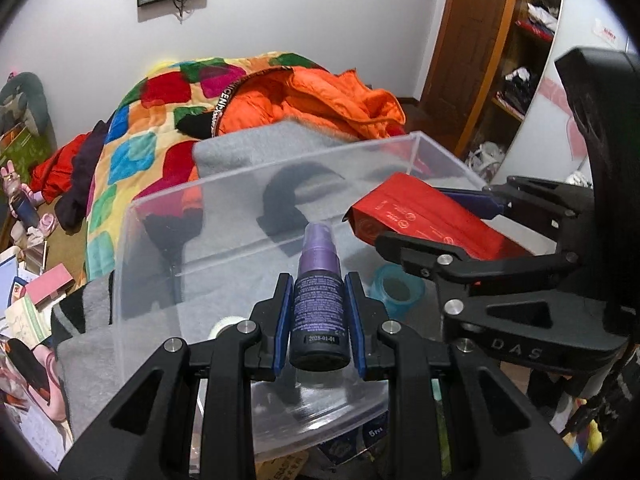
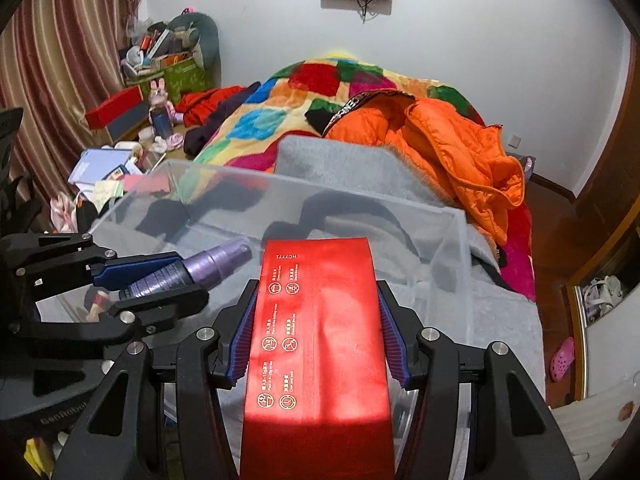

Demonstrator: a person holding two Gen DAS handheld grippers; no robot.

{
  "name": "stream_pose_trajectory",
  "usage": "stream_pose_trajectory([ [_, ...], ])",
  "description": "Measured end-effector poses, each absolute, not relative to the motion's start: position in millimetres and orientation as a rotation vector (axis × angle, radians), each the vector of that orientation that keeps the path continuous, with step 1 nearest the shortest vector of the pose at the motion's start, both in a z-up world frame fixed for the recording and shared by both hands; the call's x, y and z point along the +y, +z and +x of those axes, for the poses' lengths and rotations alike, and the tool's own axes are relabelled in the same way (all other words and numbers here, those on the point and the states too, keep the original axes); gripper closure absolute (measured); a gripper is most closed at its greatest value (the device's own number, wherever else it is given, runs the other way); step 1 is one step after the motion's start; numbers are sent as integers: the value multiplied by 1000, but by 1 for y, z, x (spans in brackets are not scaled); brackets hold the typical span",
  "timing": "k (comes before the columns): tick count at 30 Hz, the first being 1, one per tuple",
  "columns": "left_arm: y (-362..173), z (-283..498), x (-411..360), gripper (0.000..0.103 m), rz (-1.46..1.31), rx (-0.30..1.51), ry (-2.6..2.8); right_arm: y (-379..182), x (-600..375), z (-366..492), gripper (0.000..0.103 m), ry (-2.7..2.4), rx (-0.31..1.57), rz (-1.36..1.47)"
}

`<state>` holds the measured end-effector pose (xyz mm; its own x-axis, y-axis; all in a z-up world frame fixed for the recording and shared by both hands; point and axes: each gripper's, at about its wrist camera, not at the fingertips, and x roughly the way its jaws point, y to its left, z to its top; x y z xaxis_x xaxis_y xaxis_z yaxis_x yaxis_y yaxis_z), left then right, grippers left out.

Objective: Organize objects
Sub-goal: 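Lower spray bottle and red packet into the clear box and release both, then grasp the hair spray can with left tool while right tool grasps green bottle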

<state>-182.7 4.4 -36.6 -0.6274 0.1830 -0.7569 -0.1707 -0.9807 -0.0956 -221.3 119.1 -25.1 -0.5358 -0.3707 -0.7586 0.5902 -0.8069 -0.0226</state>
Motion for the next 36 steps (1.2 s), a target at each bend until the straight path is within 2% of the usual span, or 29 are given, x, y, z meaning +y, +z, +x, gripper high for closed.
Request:
stream_pose_trajectory([
  [12, -32, -176, 2, 76, -1237, -53, 2659, -27, 118, -216, 51, -2317, 435, 1072],
  [15, -26, -171, 2, 69, -1217, -48, 2671, -23, 120, -210, 48, -2323, 447, 1052],
  [19, -17, -160, 0, 54, -1176, -48, 2698, -14, 126, -199, 46, -2341, 453, 1013],
  [21, -10, -152, -2, 45, -1150, -44, 2719, -9, 132, -193, 42, -2349, 440, 995],
  [23, -5, -143, -4, 35, -1127, -37, 2748, -3, 140, -187, 31, -2366, 417, 973],
  [26, 4, -128, -9, 28, -1101, -30, 2786, 7, 152, -179, 29, -2394, 380, 940],
  [29, 8, -117, -16, 21, -1089, -33, 2818, 15, 163, -171, 24, -2417, 347, 912],
  [36, 2, -86, -31, 19, -1099, -21, 2868, 21, 177, -146, 22, -2418, 314, 874],
])
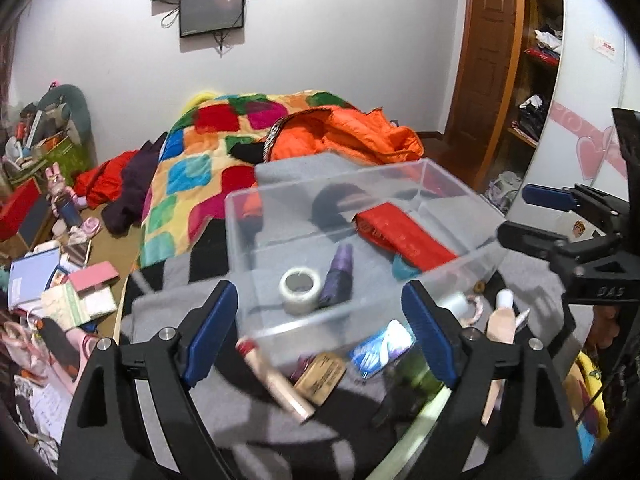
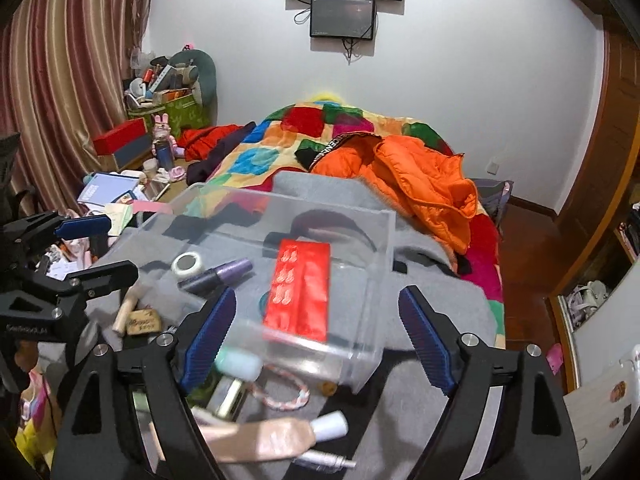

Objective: Organize objects
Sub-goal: 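Grasp the hair spray can with left tool while right tool grasps green bottle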

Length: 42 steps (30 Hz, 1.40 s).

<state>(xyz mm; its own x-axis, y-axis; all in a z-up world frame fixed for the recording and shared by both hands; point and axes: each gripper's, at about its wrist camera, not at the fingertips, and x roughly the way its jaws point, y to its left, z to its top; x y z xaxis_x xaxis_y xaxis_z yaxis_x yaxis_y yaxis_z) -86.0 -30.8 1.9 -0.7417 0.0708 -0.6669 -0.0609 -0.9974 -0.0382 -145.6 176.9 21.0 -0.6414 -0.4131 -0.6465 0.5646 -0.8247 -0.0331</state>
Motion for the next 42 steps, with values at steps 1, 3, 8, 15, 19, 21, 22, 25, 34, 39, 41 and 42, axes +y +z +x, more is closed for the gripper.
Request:
stream_pose_trajectory([
  [1, -1, -83, -33, 19, -1111, -24, 2871, 20, 177, -141, 22, -2409, 308, 877],
  [3, -10, -78, -38, 19, -1139, -24, 2880, 16, 177, -134, 22, -2390, 298, 887],
  [8, -36, -72, -55, 19, -1234, -41, 2895, -1, 164, -117, 21, -2307, 286, 922],
  [15, -61, -78, -83, 23, -1320, -196, 2885, -35, 129, -100, 22, -2193, 351, 984],
  [19, -71, -86, -84, 38, -1375, -222, 2836, -44, 120, -97, 22, -2177, 330, 1003],
  [21, -72, -87, -80, 42, -1382, -198, 2826, -46, 117, -97, 22, -2177, 329, 1006],
  [22, -73, -88, -78, 46, -1388, -186, 2819, -48, 116, -98, 22, -2179, 336, 1008],
  [25, -78, -88, -77, 66, -1421, -192, 2788, -52, 113, -96, 26, -2167, 357, 1014],
  [34, -80, -73, -86, 89, -1408, -258, 2817, -50, 110, -85, 49, -2173, 411, 952],
  [39, -77, -57, -87, 89, -1384, -271, 2854, -47, 119, -92, 49, -2173, 355, 976],
  [41, -75, -49, -87, 89, -1368, -280, 2870, -45, 121, -92, 49, -2177, 346, 972],
  [42, -73, -45, -86, 89, -1358, -281, 2882, -44, 122, -92, 49, -2179, 336, 969],
])
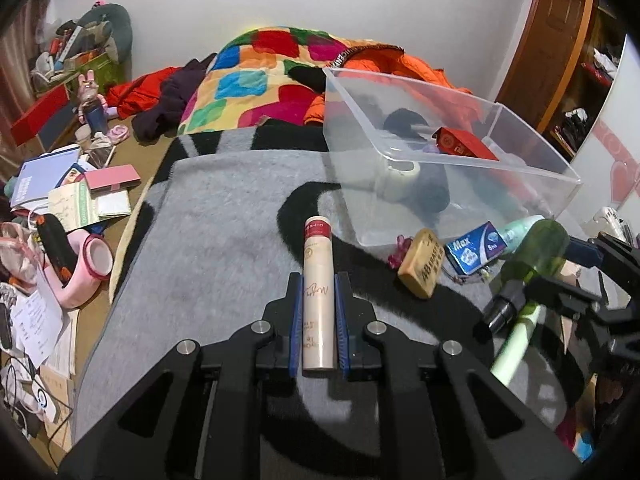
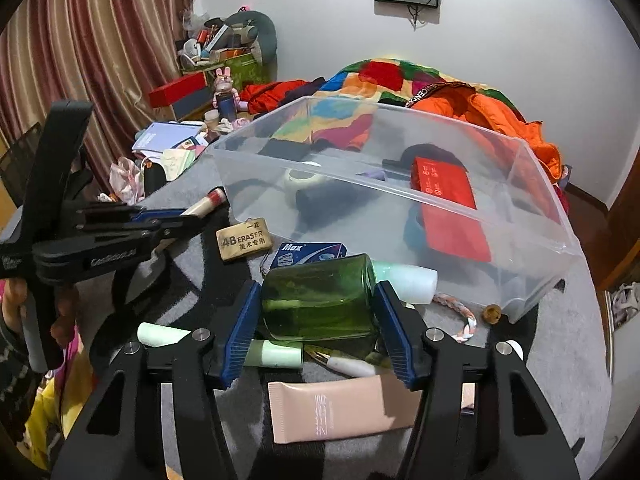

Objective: Organize objects
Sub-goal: 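Place hair spray can and green bottle into the clear box, open both tools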

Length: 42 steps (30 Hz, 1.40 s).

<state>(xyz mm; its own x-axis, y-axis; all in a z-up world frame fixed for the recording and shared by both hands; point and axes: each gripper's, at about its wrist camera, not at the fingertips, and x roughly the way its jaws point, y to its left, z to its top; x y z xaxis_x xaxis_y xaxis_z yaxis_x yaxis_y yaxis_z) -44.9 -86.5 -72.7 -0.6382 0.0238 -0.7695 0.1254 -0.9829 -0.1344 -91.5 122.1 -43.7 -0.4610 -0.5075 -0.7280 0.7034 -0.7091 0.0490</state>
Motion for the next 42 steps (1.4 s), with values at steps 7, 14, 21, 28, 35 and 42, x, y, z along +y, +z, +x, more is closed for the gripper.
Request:
stream_pose_trajectory([
  [7, -50, -25, -80, 89, 1195, 277, -2826, -24, 132, -90, 49, -2208, 262, 927],
  [14, -16, -19, -69, 89, 1080, 248, -2898, -1, 150, -92, 49, -2251, 193, 873],
  [21, 10, -26, -59, 89, 1013, 266, -2966, 24, 168, -105, 49, -2336, 144, 807],
  [28, 36, -42, -48, 89, 940, 241, -3025, 45, 180, -124, 49, -2413, 145, 760],
  [35, 50, -70, -36, 89, 933, 246, -3077, 53, 183, -145, 49, -2459, 143, 745],
  [42, 34, -105, -35, 89, 1033, 311, -3058, 41, 173, -166, 49, -2443, 141, 799],
])
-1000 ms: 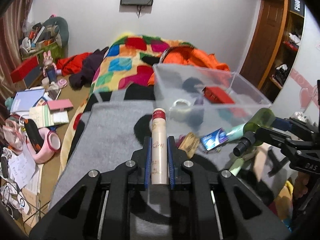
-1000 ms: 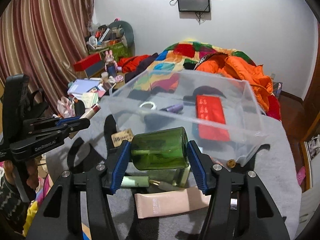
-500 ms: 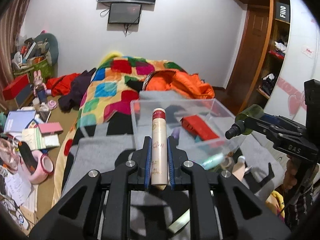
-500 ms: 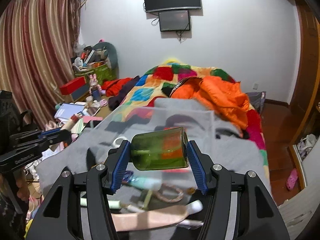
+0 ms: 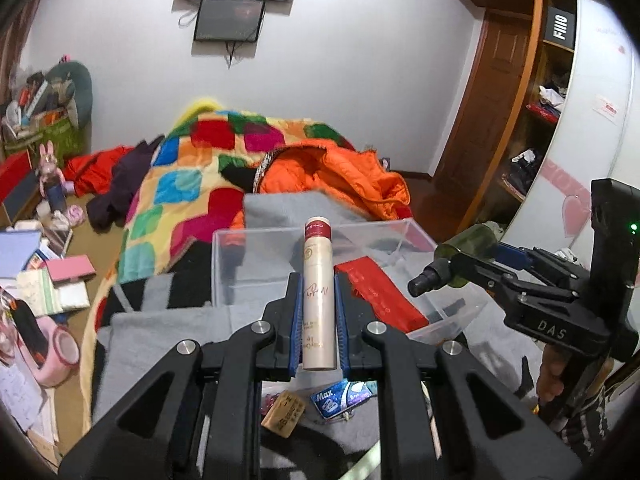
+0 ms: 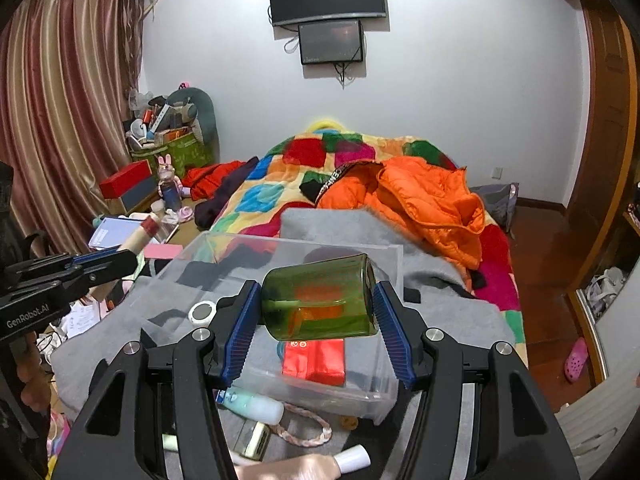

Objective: Organize objects
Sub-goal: 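Place hair spray can and green bottle into the clear box, open both tools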

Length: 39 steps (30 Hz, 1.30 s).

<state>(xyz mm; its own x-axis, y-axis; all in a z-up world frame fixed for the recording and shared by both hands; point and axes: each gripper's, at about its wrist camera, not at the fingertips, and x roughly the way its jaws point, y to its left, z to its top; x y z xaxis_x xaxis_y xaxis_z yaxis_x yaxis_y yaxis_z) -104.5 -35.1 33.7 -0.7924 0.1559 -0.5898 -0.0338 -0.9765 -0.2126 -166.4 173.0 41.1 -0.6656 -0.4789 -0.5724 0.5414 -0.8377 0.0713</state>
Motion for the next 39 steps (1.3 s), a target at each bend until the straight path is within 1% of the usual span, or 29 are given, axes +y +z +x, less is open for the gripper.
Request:
stream_pose_trajectory([
  [11, -13, -139, -43, 89, -1162, -312, 2811, 4, 152, -195, 49, -2364, 164, 942],
  [16, -26, -147, -42, 89, -1220, -276, 2805, -8, 139, -200, 49, -2332, 211, 993],
  [21, -30, -150, -42, 89, -1228, -290, 2798, -17, 128, -204, 49, -2305, 265, 1035],
  [25, -31, -151, -41, 89, -1234, -268, 2804, -23, 123, -206, 49, -2286, 288, 1059],
  [33, -30, -144, -40, 89, -1243, -258, 2794, -23, 124, -204, 48, -2261, 272, 1073],
  [36, -26, -137, -39, 87, -1232, -266, 2768, -20, 126, -200, 48, -2252, 267, 1064],
  [39, -18, -126, -36, 76, -1199, -254, 2769, -14, 131, -194, 47, -2261, 258, 1038],
])
